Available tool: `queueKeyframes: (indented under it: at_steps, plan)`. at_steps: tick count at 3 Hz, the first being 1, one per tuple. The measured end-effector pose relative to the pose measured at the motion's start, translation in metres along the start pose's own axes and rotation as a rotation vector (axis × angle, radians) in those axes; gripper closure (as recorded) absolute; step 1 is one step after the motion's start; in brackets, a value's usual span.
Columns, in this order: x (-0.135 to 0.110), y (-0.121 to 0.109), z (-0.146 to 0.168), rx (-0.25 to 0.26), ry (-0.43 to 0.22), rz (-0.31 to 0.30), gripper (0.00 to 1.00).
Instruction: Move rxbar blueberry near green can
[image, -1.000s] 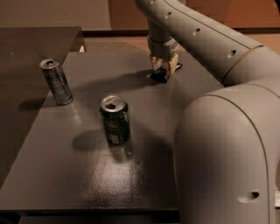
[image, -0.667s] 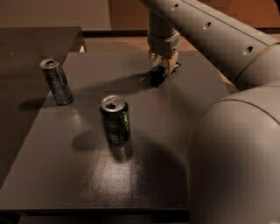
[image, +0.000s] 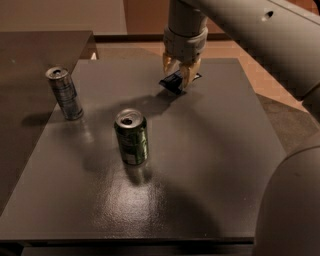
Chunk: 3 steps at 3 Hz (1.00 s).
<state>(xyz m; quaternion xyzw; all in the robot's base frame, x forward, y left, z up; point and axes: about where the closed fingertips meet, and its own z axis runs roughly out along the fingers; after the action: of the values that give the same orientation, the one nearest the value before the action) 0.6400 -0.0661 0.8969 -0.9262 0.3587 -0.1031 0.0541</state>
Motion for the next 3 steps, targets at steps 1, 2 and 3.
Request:
queueKeyframes:
  at_steps: [1, 2, 3]
  plan:
    - [-0.042, 0.003, -0.007, 0.005, -0.045, -0.04, 1.0]
    - [-0.083, 0.009, -0.008, -0.009, -0.087, -0.078, 1.0]
    - [-0.119, 0.009, -0.011, -0.013, -0.124, -0.106, 1.0]
